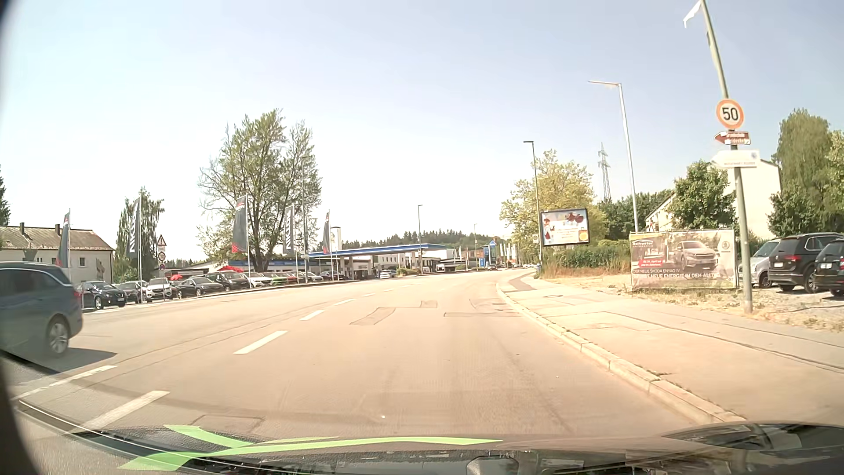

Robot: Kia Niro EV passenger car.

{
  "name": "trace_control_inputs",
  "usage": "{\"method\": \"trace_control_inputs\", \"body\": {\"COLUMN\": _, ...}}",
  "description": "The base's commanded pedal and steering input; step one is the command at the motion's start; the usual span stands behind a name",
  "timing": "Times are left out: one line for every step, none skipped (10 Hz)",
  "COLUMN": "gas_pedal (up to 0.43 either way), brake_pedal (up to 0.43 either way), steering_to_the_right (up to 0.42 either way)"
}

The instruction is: Follow the waypoints while adhering to traffic rules and regulations

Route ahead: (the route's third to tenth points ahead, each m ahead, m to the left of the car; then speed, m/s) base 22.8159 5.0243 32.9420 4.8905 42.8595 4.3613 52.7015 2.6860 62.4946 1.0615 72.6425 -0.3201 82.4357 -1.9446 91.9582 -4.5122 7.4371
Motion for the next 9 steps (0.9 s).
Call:
{"method": "trace_control_inputs", "body": {"gas_pedal": 0.110, "brake_pedal": 0.000, "steering_to_the_right": -0.004}}
{"method": "trace_control_inputs", "body": {"gas_pedal": 0.110, "brake_pedal": 0.000, "steering_to_the_right": -0.004}}
{"method": "trace_control_inputs", "body": {"gas_pedal": 0.150, "brake_pedal": 0.000, "steering_to_the_right": -0.005}}
{"method": "trace_control_inputs", "body": {"gas_pedal": 0.169, "brake_pedal": 0.000, "steering_to_the_right": -0.009}}
{"method": "trace_control_inputs", "body": {"gas_pedal": 0.169, "brake_pedal": 0.000, "steering_to_the_right": -0.011}}
{"method": "trace_control_inputs", "body": {"gas_pedal": 0.169, "brake_pedal": 0.000, "steering_to_the_right": -0.012}}
{"method": "trace_control_inputs", "body": {"gas_pedal": 0.169, "brake_pedal": 0.000, "steering_to_the_right": -0.012}}
{"method": "trace_control_inputs", "body": {"gas_pedal": 0.169, "brake_pedal": 0.000, "steering_to_the_right": -0.012}}
{"method": "trace_control_inputs", "body": {"gas_pedal": 0.169, "brake_pedal": 0.000, "steering_to_the_right": -0.012}}
